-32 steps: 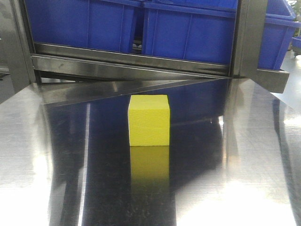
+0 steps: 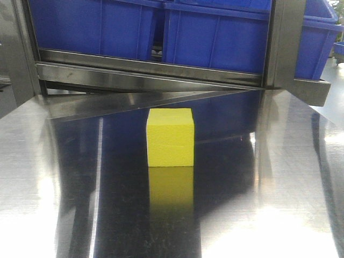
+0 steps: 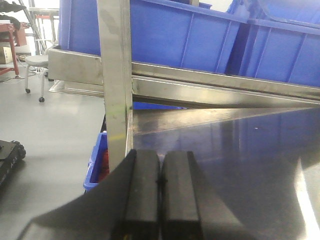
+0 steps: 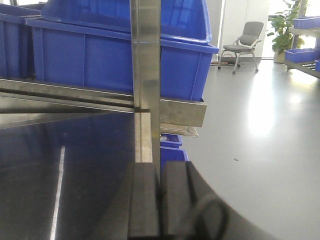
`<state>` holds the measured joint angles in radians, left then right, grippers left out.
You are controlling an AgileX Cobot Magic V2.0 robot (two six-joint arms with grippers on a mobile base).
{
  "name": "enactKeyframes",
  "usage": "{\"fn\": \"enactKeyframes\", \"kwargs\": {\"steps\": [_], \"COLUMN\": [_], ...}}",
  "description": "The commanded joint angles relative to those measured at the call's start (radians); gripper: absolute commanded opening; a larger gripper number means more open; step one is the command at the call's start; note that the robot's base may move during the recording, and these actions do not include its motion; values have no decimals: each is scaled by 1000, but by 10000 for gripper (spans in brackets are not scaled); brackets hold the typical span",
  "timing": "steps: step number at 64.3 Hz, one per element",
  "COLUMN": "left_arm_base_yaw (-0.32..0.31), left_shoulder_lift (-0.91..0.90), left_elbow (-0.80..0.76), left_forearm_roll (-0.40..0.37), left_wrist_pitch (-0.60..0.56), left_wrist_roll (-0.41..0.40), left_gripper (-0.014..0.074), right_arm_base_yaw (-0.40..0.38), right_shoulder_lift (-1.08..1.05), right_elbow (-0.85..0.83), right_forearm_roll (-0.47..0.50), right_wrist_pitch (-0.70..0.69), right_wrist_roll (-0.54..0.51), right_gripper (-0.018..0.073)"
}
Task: Place yellow foam block on left shelf second layer
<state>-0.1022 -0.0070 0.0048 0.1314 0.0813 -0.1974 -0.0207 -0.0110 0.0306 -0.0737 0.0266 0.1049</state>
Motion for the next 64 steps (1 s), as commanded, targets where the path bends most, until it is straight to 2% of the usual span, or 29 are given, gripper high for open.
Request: {"fn": "enactKeyframes", "kwargs": {"steps": [1, 13, 26, 39, 51, 61, 64], "left_arm_base_yaw": [-1, -1, -1, -1, -1, -1, -1], "left_shoulder_lift": [3, 3, 3, 3, 3, 3, 3], "left_elbow": [26, 26, 26, 26, 26, 26, 26], "left_forearm_roll": [-7, -7, -7, -7, -7, -7, -7], "left_wrist_pitch": [-87, -87, -87, -87, -87, -87, -87], "left_wrist_roll": [-4, -4, -4, -4, -4, -4, -4], "left_gripper": [136, 136, 136, 136, 136, 136, 136], "right_arm_base_yaw": [-1, -1, -1, -1, -1, 0, 6], "right_shoulder_lift": [-17, -17, -17, 29, 238, 418, 467], "right_elbow": [-22, -22, -42, -284, -531, -679, -718], "right_forearm_roll": [-6, -6, -5, -5, 3, 5, 5], "right_wrist_pitch": [-86, -138, -136, 31, 217, 296, 320], "right_wrist_roll": [-6, -6, -6, -6, -6, -6, -6], "right_gripper": [34, 34, 34, 34, 36, 40, 67]}}
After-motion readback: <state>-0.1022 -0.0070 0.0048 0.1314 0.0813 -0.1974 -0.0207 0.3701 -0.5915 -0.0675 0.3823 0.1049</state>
